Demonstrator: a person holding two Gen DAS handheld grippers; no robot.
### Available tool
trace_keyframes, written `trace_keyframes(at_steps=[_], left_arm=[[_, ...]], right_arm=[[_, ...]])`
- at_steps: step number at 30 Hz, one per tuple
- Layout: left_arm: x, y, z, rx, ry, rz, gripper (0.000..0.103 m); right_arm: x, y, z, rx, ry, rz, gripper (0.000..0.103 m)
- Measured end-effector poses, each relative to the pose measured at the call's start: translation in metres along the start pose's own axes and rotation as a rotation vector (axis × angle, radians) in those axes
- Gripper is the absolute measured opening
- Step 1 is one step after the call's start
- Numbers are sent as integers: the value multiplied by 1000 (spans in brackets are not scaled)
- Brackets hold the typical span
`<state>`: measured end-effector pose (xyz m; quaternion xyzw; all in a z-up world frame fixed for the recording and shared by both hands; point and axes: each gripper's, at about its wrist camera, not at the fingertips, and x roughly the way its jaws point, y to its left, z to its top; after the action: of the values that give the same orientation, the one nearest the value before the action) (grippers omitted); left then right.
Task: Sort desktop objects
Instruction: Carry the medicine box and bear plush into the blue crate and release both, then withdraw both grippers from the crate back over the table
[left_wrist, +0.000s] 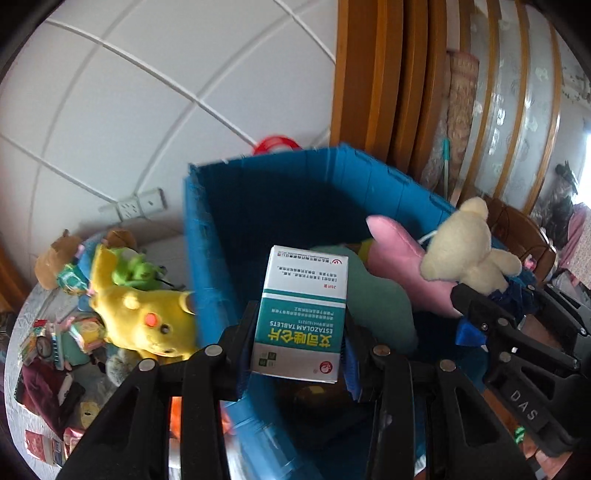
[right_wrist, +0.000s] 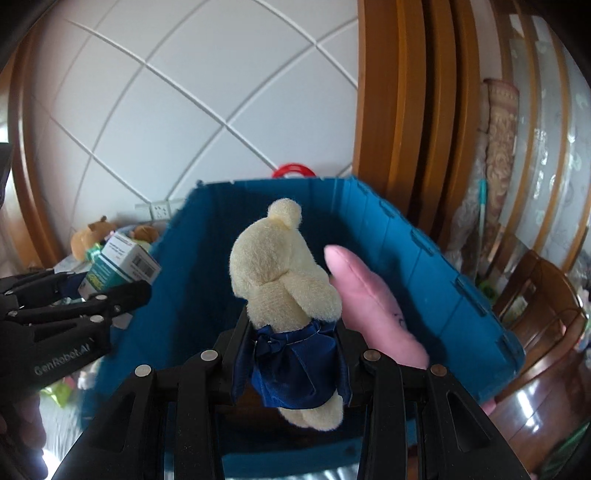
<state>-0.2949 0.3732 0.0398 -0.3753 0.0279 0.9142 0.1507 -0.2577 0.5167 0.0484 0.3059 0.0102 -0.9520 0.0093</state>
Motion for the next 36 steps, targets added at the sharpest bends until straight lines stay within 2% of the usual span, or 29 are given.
trace_keyframes(at_steps=[4, 8, 15, 17, 18, 19, 20, 21, 22, 25, 34, 36], left_arm=[[39, -15, 4, -16, 129, -4, 39], [65, -26, 5, -11, 219, 32, 39], [80, -37, 1, -12, 272, 47, 39], [79, -38, 1, -12, 268, 51, 40], [79, -38, 1, -12, 271, 52, 44], [78, -39, 0, -10, 273, 53, 49], [77, -39, 0, -9, 272, 55, 62], [75, -40, 0, -6, 263, 62, 72], [74, -39, 2, -3, 254, 69, 73], [69, -37, 2, -5, 247, 78, 73], [45, -32, -7, -1, 195, 89, 73], [37, -30, -11, 4, 181, 95, 73]], right_arm=[[32, -19, -2, 7, 79, 11, 36], [53, -35, -7, 11, 149, 6, 36], [69, -53, -11, 20, 198, -13, 37], [70, -55, -14, 24, 212, -17, 38], [71, -55, -14, 23, 217, -19, 40], [71, -56, -15, 22, 222, -21, 47], [72, -56, -16, 21, 227, -23, 53], [71, -56, -16, 20, 226, -28, 64], [70, -57, -16, 23, 225, -34, 70], [66, -57, -17, 29, 220, -48, 80], [41, -52, -21, 44, 186, -71, 96], [31, -50, -23, 53, 171, -80, 96]])
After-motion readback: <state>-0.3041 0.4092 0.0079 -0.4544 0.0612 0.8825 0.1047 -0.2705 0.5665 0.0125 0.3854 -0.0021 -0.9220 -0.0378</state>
